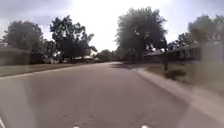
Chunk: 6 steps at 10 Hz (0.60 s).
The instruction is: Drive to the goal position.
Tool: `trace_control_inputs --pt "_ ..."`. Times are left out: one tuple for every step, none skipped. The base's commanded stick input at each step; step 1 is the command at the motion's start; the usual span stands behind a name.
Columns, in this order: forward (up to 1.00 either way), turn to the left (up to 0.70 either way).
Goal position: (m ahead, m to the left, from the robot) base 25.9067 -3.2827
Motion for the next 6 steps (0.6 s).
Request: trace_control_inputs --pt "0.69 0.03" --pt "0.69 0.03" --pt "0.69 0.03" --pt "0.69 0.03" --pt "0.69 0.03" --pt "0.69 0.03"
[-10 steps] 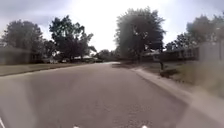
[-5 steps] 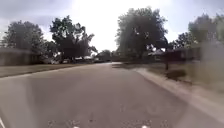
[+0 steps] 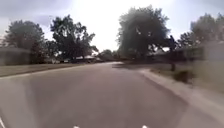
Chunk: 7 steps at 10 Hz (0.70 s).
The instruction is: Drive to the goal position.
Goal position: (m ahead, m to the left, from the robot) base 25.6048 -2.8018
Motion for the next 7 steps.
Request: trace_control_inputs --pt "0.69 0.03" --pt "0.69 0.03" --pt "0.69 0.03" --pt "0.69 0.03" --pt "0.69 0.03" --pt "0.69 0.03" --pt "0.69 0.03"
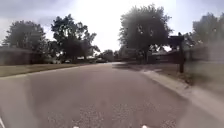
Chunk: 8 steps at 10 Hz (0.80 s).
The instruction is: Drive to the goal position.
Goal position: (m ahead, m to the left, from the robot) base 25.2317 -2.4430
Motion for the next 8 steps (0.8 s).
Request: trace_control_inputs --pt "0.69 0.03" --pt "0.69 0.03" --pt "0.69 0.03" --pt "0.69 0.03" --pt "0.69 0.03" --pt "0.69 0.03" --pt "0.69 0.03" --pt "0.69 0.03"
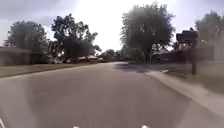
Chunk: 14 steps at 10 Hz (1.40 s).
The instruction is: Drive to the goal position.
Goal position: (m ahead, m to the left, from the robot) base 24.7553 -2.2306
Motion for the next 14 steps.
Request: trace_control_inputs --pt "0.69 0.03" --pt "0.69 0.03" --pt "0.69 0.03" --pt "0.69 0.03" --pt "0.69 0.03" --pt "0.69 0.03" --pt "0.69 0.03" --pt "0.69 -0.1" --pt "0.69 -0.13" --pt "0.69 -0.02" --pt "0.69 -0.33" --pt "0.69 -0.25" --pt "0.69 -0.14" --pt "0.69 -0.03"
